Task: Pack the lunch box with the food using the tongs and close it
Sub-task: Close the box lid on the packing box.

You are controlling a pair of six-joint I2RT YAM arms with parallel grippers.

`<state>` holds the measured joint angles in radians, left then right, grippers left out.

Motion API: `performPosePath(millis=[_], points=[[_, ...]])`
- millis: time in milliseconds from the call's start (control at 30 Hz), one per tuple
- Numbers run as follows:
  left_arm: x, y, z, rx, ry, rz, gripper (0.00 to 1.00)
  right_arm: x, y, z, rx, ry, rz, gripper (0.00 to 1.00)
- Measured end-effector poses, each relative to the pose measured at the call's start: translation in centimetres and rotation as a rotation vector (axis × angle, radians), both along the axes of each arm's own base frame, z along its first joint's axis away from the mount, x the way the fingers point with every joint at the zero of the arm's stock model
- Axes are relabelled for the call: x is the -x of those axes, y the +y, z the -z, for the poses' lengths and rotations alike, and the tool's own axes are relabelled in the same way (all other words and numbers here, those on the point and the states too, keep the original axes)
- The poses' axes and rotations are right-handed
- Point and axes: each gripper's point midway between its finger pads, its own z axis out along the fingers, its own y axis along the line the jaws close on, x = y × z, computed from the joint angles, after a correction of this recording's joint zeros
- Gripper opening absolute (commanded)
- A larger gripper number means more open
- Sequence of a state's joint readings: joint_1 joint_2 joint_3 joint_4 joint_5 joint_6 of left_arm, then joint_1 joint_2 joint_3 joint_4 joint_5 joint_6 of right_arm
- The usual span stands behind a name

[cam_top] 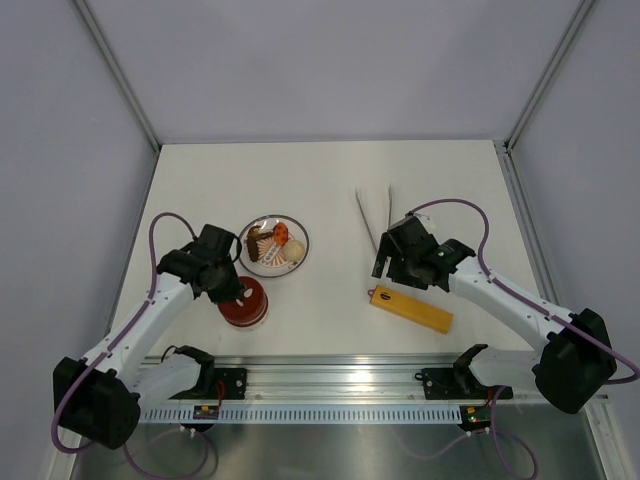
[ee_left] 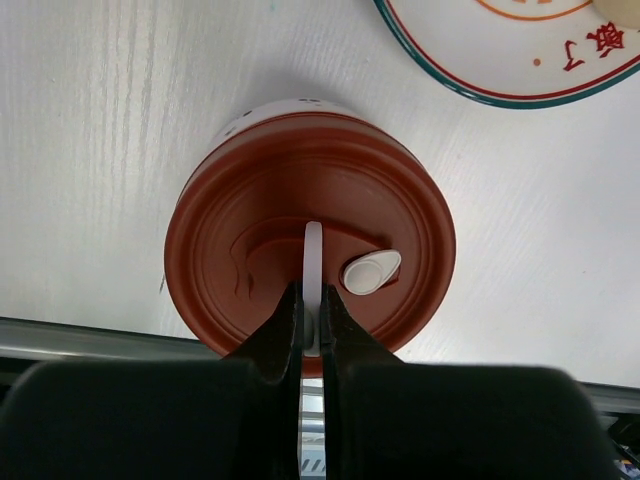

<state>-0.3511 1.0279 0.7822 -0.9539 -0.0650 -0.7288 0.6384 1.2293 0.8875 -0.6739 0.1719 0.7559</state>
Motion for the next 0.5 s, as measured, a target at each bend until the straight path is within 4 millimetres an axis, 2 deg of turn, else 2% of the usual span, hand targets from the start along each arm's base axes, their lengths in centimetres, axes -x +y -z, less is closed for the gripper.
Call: performPosePath(millis=[300,500], points=[[-0.6,-0.3,-1.6,-0.013,-0.022,0.039,0.0,0.0,0.0,0.0,-0.001,0.0,0.0,0.86],[-0.5,-0.6,-1.3,-0.019,-0.006,0.059,0.0,-0.1,0.1,0.0,-0.002,-0.001,-0.001,0.86]])
